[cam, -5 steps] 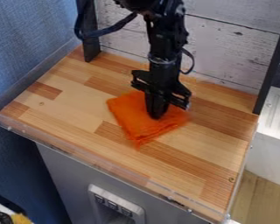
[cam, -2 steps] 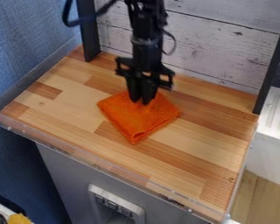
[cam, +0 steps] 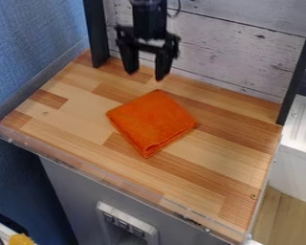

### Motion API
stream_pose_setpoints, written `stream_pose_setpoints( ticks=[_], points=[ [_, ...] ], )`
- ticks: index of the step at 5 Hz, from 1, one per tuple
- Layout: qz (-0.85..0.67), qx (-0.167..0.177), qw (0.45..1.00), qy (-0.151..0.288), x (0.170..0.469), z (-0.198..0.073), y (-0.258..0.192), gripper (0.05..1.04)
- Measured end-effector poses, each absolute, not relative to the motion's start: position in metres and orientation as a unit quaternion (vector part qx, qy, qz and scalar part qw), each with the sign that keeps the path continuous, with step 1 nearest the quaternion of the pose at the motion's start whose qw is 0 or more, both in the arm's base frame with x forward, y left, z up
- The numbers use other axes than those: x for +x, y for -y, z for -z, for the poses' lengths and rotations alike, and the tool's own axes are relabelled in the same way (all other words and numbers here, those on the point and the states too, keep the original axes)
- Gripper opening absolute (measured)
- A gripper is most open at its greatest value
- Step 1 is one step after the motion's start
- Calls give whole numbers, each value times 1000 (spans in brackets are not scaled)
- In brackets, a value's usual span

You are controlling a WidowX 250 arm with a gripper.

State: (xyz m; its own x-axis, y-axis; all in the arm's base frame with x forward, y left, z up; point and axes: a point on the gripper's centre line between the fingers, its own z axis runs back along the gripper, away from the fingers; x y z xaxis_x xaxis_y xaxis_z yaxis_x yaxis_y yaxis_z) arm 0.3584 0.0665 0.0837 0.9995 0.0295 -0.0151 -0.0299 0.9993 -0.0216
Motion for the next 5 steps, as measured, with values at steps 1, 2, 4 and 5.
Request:
stream_pose_setpoints(
  ticks=[1, 2, 4, 5],
  points=[
    [-15, -5, 1000, 10, 369, -108, -83, 998],
    [-12, -5, 1000, 15, 377, -121, -94, 997],
    [-3, -1, 1000, 7, 388, -127, -110, 994],
    [-4, 2, 1000, 4, 394, -129, -122, 999]
  ],
)
